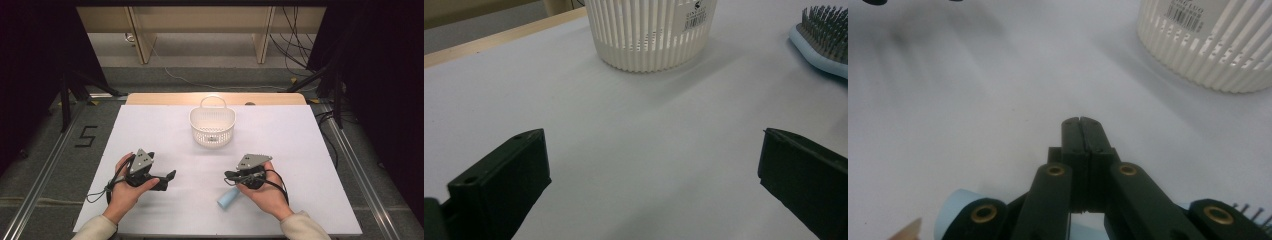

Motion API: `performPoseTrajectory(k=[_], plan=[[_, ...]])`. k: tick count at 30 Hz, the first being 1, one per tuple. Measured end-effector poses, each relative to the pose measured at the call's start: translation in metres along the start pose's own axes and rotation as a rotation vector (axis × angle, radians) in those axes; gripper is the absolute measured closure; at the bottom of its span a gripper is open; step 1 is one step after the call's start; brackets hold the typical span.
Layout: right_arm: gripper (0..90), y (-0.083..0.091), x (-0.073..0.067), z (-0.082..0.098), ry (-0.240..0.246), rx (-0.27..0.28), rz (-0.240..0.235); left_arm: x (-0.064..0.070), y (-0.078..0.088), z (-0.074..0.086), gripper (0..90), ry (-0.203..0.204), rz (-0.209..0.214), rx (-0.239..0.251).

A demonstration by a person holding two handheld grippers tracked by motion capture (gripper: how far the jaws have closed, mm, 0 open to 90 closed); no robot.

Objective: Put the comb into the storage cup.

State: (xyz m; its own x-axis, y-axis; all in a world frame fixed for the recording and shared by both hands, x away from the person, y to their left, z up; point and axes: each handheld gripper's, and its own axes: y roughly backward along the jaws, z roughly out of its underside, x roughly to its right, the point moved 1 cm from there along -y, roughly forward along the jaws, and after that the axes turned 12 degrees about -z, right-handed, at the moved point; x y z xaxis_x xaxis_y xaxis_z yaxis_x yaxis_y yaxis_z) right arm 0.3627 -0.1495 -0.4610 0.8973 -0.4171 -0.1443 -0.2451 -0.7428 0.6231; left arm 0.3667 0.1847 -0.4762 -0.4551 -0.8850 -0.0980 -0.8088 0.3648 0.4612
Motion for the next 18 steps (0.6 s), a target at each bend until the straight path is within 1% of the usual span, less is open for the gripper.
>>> performPoseTrajectory(k=[1, 2, 3, 4, 5, 6, 8, 9, 10, 11, 13, 14, 18], plan=[[90.0, -0.002, 0.000, -0.001, -0.006, -0.011, -0.003, 0.000, 0.000, 0.000, 0.0, 0.001, 0.000, 0.001], [90.0, -0.007, 0.000, -0.002, -0.029, -0.050, -0.018, 0.000, 0.000, 0.000, 0.0, 0.002, 0.001, 0.000], [90.0, -0.007, 0.000, -0.002, -0.029, -0.050, -0.018, 0.000, 0.000, 0.000, 0.0, 0.001, 0.000, 0.001], [90.0, -0.009, 0.000, -0.002, -0.041, -0.064, -0.023, 0.000, 0.000, 0.000, 0.0, 0.001, 0.000, 0.002], [90.0, -0.013, 0.000, -0.001, -0.062, -0.099, -0.035, 0.000, 0.001, 0.000, 0.0, 0.000, 0.000, 0.001], [90.0, -0.013, 0.000, -0.001, -0.062, -0.099, -0.035, 0.000, 0.001, 0.000, 0.0, 0.000, -0.001, 0.002], [90.0, -0.018, -0.001, -0.001, -0.080, -0.132, -0.047, 0.000, 0.001, 0.000, 0.0, 0.000, 0.000, 0.002], [90.0, -0.019, -0.001, -0.001, -0.080, -0.141, -0.049, 0.000, 0.001, 0.000, 0.0, 0.001, 0.001, 0.002], [90.0, -0.022, -0.002, -0.002, -0.084, -0.164, -0.051, 0.000, 0.001, 0.000, 0.0, 0.002, 0.001, 0.003], [90.0, -0.022, -0.002, -0.002, -0.084, -0.164, -0.051, 0.000, 0.001, 0.000, 0.0, 0.001, 0.000, 0.002], [90.0, -0.024, -0.003, -0.002, -0.086, -0.182, -0.055, 0.000, 0.001, 0.000, 0.0, -0.002, 0.000, 0.003], [90.0, -0.025, -0.002, -0.002, -0.076, -0.191, -0.056, 0.000, 0.001, 0.000, 0.0, -0.001, 0.000, 0.004], [90.0, -0.028, -0.003, -0.001, -0.089, -0.232, -0.061, 0.000, 0.001, 0.000, 0.0, 0.001, 0.002, 0.004]])
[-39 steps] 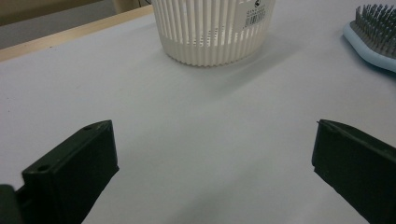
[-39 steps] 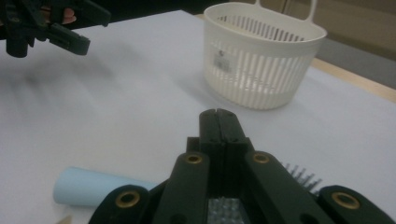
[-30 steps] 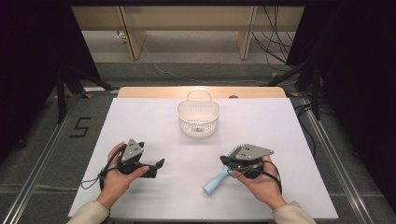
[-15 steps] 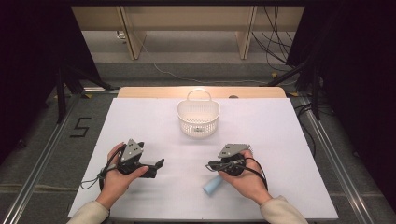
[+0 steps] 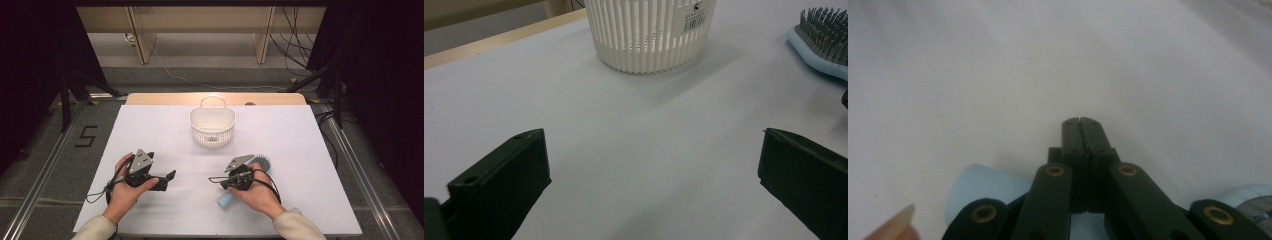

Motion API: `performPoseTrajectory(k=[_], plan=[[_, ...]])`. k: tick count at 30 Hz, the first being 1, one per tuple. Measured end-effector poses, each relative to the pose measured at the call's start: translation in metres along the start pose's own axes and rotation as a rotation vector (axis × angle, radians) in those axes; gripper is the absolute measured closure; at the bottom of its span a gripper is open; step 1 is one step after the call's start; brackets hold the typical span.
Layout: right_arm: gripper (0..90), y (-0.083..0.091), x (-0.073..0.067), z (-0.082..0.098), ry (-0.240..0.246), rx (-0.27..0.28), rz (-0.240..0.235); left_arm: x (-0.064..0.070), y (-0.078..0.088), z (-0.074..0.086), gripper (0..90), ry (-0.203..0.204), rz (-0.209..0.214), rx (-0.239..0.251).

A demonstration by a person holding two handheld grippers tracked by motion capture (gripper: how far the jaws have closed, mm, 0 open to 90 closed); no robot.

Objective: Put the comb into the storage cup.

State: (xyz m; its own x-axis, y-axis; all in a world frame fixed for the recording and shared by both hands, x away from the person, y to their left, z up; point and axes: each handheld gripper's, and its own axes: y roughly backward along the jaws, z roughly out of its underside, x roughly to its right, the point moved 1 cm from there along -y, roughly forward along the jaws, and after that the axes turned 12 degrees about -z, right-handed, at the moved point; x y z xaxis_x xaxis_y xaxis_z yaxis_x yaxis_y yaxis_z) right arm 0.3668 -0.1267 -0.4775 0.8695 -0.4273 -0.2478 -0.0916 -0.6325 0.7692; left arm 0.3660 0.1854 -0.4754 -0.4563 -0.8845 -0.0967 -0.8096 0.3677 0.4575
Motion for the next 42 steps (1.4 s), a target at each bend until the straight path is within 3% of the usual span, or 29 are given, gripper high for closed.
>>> performPoseTrajectory(k=[8, 27, 42], plan=[[90.0, -0.003, 0.000, 0.002, -0.009, -0.048, -0.005, 0.000, 0.000, 0.000, 0.0, 0.000, 0.004, 0.002], [90.0, -0.003, -0.001, 0.003, -0.008, -0.091, -0.015, 0.001, 0.000, 0.000, 0.0, 0.000, 0.010, 0.001], [90.0, 0.007, -0.008, 0.007, 0.036, -0.245, -0.038, 0.000, 0.000, 0.000, 0.0, 0.000, 0.012, 0.005]])
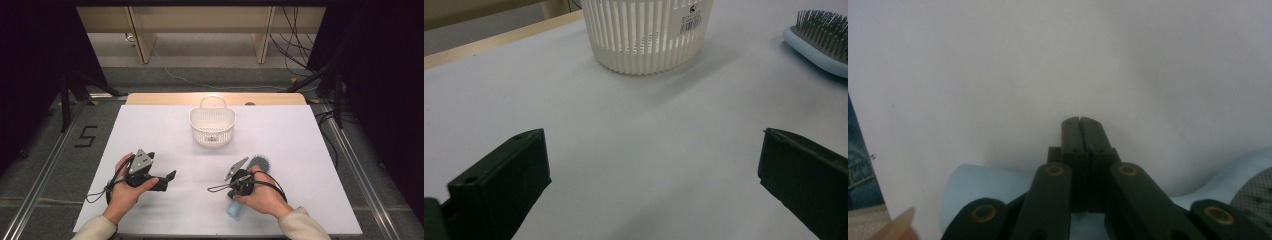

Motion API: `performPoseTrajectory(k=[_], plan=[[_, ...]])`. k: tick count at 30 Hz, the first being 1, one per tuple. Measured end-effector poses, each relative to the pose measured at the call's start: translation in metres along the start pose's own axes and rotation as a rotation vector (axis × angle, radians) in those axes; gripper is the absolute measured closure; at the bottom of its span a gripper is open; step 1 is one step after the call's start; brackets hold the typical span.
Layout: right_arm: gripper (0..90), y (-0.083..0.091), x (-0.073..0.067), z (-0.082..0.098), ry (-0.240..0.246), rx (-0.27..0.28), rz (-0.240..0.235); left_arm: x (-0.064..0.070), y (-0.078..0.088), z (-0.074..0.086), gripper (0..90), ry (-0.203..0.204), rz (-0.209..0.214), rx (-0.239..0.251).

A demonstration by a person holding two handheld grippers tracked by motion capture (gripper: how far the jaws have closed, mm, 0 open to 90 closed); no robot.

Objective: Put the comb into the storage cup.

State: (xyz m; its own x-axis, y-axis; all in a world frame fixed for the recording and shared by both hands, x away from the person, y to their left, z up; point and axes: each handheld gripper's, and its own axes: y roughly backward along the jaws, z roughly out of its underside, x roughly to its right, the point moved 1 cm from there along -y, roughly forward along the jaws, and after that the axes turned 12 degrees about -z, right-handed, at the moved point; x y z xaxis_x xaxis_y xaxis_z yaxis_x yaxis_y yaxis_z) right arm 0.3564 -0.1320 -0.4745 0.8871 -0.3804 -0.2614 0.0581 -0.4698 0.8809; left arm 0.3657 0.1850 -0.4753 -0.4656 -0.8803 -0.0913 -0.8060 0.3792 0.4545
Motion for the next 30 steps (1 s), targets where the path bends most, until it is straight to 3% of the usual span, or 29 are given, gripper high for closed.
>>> performPoseTrajectory(k=[10, 20, 25, 30], plan=[[90.0, 0.009, 0.001, 0.011, -0.015, -0.074, -0.019, 0.000, 0.000, 0.000, 0.0, 0.001, -0.001, 0.000], [90.0, 0.014, 0.000, 0.020, -0.053, -0.102, -0.018, 0.000, 0.001, 0.000, 0.0, 0.003, 0.002, 0.001], [90.0, 0.019, 0.003, 0.027, -0.074, -0.120, -0.025, 0.000, 0.001, 0.000, 0.0, 0.003, 0.003, 0.000], [90.0, 0.025, 0.006, 0.036, -0.127, -0.120, -0.037, 0.000, 0.001, 0.000, 0.0, 0.003, 0.003, 0.001]])
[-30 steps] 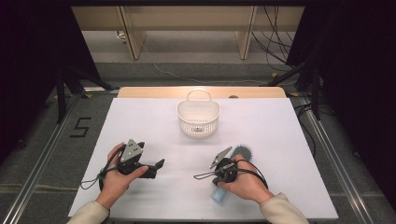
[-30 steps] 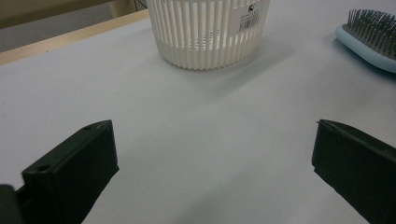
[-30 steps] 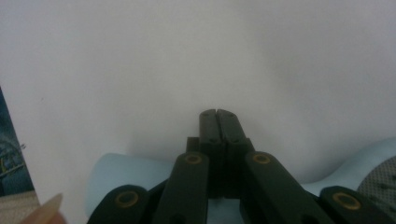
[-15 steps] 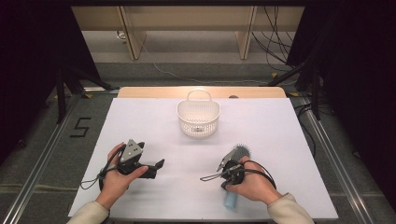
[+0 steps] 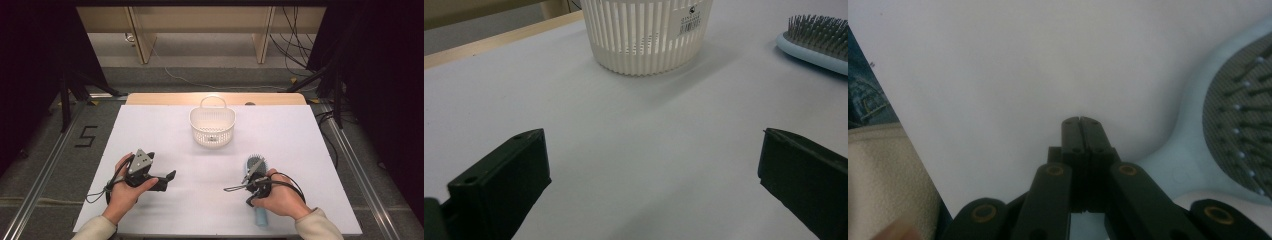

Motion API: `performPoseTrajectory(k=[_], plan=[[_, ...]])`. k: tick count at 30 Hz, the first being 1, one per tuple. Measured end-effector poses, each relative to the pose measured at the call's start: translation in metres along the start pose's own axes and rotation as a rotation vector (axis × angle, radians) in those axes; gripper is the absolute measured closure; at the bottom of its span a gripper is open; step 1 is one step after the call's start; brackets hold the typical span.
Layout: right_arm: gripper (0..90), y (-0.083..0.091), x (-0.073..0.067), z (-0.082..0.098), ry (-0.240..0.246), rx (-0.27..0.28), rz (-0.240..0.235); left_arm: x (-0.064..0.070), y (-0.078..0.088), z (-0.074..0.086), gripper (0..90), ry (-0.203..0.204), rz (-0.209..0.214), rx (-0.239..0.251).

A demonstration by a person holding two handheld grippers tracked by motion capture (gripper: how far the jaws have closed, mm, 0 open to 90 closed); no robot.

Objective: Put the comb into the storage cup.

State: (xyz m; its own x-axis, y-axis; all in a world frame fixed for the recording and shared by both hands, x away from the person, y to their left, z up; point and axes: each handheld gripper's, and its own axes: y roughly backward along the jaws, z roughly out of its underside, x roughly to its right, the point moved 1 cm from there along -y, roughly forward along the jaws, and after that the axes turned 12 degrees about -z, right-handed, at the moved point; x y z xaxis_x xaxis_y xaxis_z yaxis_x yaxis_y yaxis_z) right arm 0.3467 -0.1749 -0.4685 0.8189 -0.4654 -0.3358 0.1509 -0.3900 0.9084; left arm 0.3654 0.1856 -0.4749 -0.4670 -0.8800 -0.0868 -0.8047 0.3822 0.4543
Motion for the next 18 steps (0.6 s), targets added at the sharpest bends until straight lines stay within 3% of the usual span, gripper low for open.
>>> performPoseTrajectory(k=[18], plan=[[90.0, 0.015, 0.016, 0.028, -0.089, 0.002, 0.004, 0.000, 0.000, 0.000, 0.0, 0.001, 0.000, 0.003]])
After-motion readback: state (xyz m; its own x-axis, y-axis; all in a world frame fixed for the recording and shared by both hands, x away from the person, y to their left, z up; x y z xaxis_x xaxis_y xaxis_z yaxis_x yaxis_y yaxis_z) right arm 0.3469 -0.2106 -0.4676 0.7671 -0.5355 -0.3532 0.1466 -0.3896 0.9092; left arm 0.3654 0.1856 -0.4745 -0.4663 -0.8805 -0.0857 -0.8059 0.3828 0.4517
